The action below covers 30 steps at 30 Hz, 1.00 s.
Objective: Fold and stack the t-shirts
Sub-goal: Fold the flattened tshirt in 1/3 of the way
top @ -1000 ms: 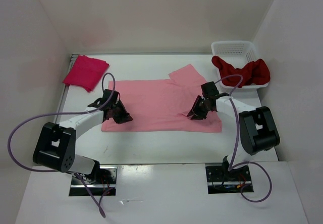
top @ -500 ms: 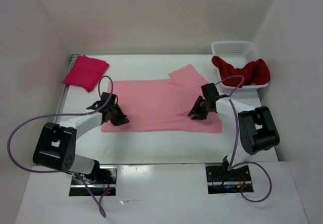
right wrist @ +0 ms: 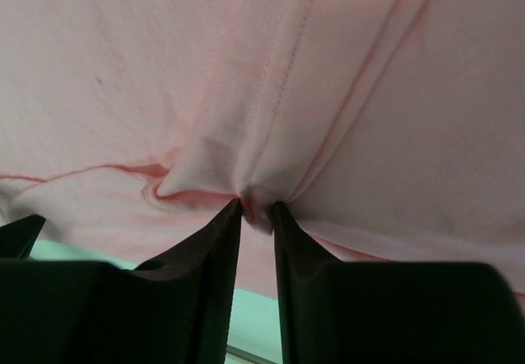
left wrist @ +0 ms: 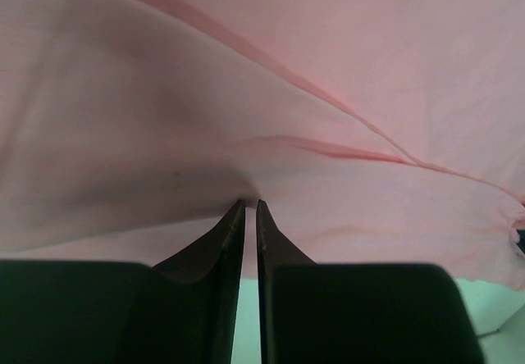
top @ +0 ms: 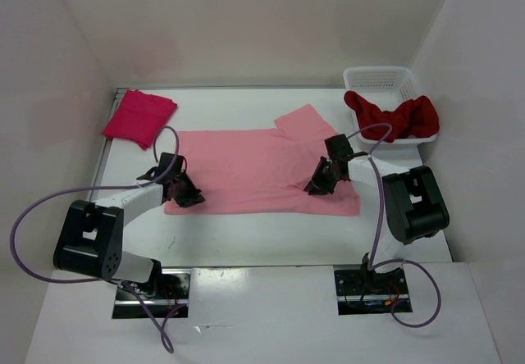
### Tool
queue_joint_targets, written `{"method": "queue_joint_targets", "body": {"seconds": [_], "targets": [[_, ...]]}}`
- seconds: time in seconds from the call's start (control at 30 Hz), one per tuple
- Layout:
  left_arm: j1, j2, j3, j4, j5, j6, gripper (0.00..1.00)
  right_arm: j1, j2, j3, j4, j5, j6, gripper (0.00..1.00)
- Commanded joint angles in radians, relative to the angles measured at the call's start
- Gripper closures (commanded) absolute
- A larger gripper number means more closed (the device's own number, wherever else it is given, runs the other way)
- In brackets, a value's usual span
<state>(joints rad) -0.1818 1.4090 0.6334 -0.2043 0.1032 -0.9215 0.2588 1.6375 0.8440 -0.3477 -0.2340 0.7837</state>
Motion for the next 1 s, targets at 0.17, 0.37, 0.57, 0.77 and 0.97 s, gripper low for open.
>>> {"method": "queue_joint_targets", "body": {"seconds": [0.17, 0.37, 0.57, 0.77, 0.97], "targets": [[0.1, -0.06, -0.066, 0.005, 0.013, 0.009, 0.83, -0.001, 0.065, 0.095, -0.002, -0.007, -0.027, 0.89], [0.1, -0.084, -0.066, 0.005, 0.013, 0.009, 0.82, -0.001, 0.091, 0.194, -0.051, 0.012, -0.063, 0.9], [0.111, -0.116, -0.066, -0.026, -0.033, 0.018, 0.82, -0.001, 0.149, 0.265, -0.081, 0.021, -0.087, 0.9], [0.214, -0.116, -0.057, -0.061, -0.046, 0.088, 0.81, -0.001, 0.154, 0.281, -0.091, 0.039, -0.112, 0.71], [0.275, -0.107, -0.066, -0.052, -0.037, 0.098, 0.81, -0.001, 0.134, 0.244, -0.091, 0.03, -0.13, 0.69]]}}
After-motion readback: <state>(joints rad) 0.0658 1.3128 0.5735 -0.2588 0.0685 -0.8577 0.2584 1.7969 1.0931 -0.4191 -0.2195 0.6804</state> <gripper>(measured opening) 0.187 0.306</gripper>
